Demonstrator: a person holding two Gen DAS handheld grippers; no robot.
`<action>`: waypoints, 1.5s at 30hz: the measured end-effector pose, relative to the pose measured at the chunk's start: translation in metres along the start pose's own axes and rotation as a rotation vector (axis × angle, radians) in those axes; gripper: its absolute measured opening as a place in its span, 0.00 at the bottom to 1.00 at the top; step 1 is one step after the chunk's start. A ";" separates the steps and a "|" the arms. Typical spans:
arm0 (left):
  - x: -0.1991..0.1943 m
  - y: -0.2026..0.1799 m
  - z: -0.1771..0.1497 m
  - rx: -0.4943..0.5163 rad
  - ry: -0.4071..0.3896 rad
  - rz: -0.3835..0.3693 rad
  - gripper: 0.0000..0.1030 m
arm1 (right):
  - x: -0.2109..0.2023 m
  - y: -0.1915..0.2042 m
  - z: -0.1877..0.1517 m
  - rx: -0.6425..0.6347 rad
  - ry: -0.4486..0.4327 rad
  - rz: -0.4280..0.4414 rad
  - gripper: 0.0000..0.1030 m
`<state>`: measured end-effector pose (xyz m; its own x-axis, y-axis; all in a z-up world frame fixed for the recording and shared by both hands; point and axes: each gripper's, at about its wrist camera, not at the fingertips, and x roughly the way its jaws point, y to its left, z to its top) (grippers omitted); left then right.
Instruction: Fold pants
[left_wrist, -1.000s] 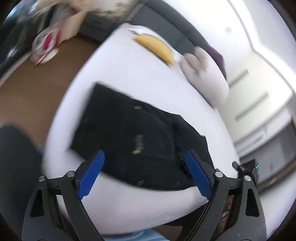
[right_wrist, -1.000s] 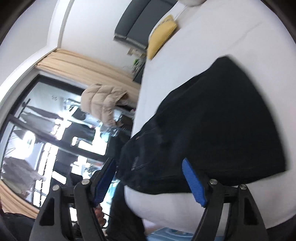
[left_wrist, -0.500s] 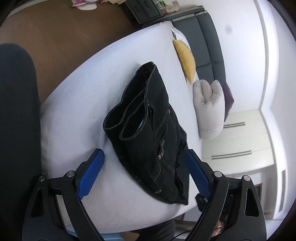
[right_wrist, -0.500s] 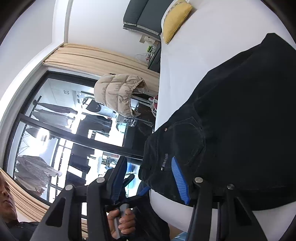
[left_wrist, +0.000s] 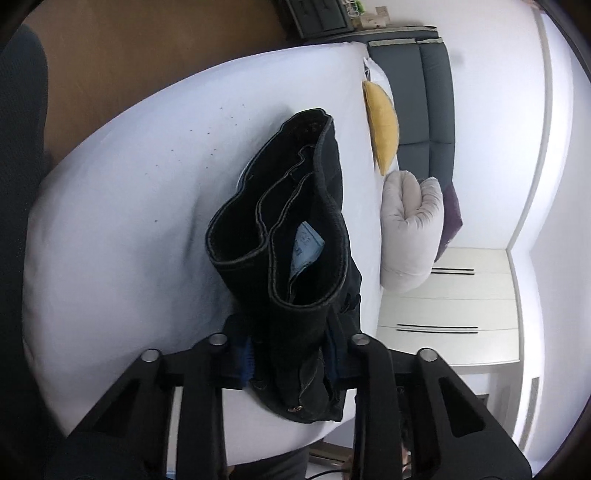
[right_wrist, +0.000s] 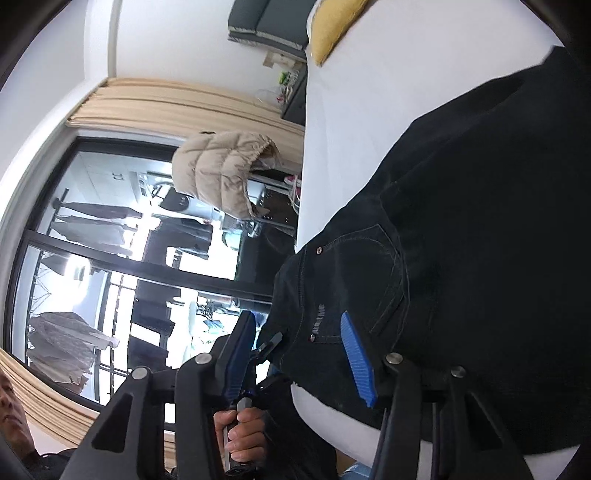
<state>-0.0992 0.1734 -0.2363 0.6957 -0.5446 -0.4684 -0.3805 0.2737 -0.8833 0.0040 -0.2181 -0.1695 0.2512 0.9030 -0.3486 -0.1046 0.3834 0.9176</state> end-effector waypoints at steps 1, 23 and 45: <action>0.001 -0.002 -0.001 0.015 -0.004 0.011 0.19 | 0.003 0.000 0.004 -0.003 0.015 -0.015 0.51; 0.025 -0.156 -0.051 0.651 -0.063 0.221 0.12 | 0.071 -0.045 0.041 -0.009 0.169 -0.247 0.40; 0.211 -0.232 -0.297 1.582 0.137 0.404 0.11 | -0.015 -0.005 0.080 -0.075 0.141 -0.122 0.98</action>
<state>-0.0456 -0.2406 -0.1248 0.6229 -0.2787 -0.7310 0.5120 0.8517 0.1115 0.0777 -0.2490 -0.1542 0.1300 0.8652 -0.4842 -0.1548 0.5001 0.8520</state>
